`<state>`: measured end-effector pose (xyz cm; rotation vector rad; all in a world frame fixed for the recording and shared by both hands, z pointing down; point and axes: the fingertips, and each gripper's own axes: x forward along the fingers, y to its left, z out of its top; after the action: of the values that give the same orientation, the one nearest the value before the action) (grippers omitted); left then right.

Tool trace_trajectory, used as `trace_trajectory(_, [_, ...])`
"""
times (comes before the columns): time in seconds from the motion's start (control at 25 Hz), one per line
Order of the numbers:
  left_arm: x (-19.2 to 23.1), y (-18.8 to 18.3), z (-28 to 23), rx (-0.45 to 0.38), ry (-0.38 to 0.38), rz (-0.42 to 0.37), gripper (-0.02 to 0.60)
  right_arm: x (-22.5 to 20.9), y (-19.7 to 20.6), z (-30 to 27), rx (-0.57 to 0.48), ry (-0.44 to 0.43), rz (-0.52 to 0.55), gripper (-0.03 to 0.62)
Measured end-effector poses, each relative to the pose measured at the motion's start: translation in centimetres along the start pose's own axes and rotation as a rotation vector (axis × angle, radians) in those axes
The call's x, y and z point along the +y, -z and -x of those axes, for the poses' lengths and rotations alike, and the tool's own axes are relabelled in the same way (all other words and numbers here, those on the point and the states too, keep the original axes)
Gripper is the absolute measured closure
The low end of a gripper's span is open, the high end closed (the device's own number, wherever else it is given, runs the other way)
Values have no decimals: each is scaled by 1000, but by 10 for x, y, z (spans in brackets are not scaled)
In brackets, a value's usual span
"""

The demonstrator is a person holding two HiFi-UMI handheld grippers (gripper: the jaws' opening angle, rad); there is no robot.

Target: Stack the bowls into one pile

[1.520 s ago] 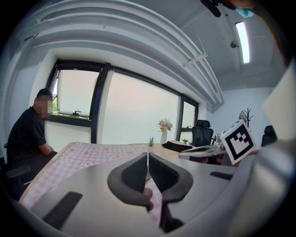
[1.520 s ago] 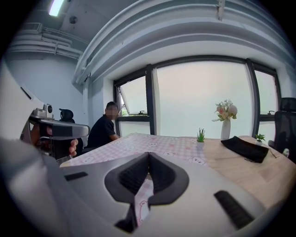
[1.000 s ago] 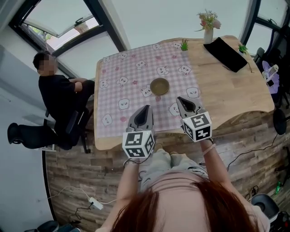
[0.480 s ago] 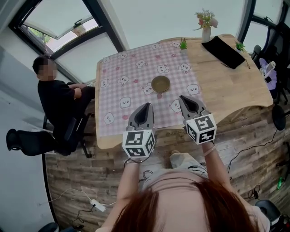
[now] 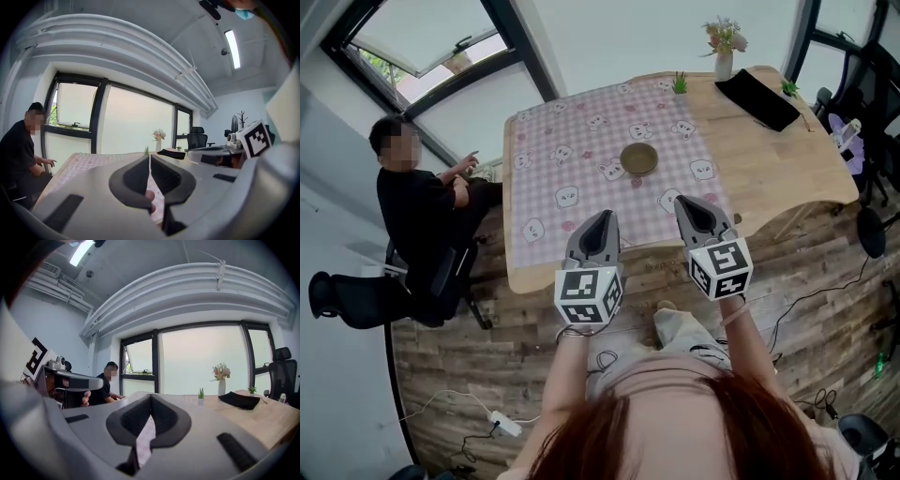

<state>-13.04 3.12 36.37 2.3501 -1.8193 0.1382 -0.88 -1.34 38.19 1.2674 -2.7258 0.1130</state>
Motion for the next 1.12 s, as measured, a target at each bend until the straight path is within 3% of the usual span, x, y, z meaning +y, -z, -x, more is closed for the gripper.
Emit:
trace_trajectory(0.64, [-18,2,56,-22,29,-22,566,38,-9,52,-31,34,34,594])
trace_trajectory(1.12, [-36,3,66,-19,54,-43,566,40,-10,74,-37,66,33,594])
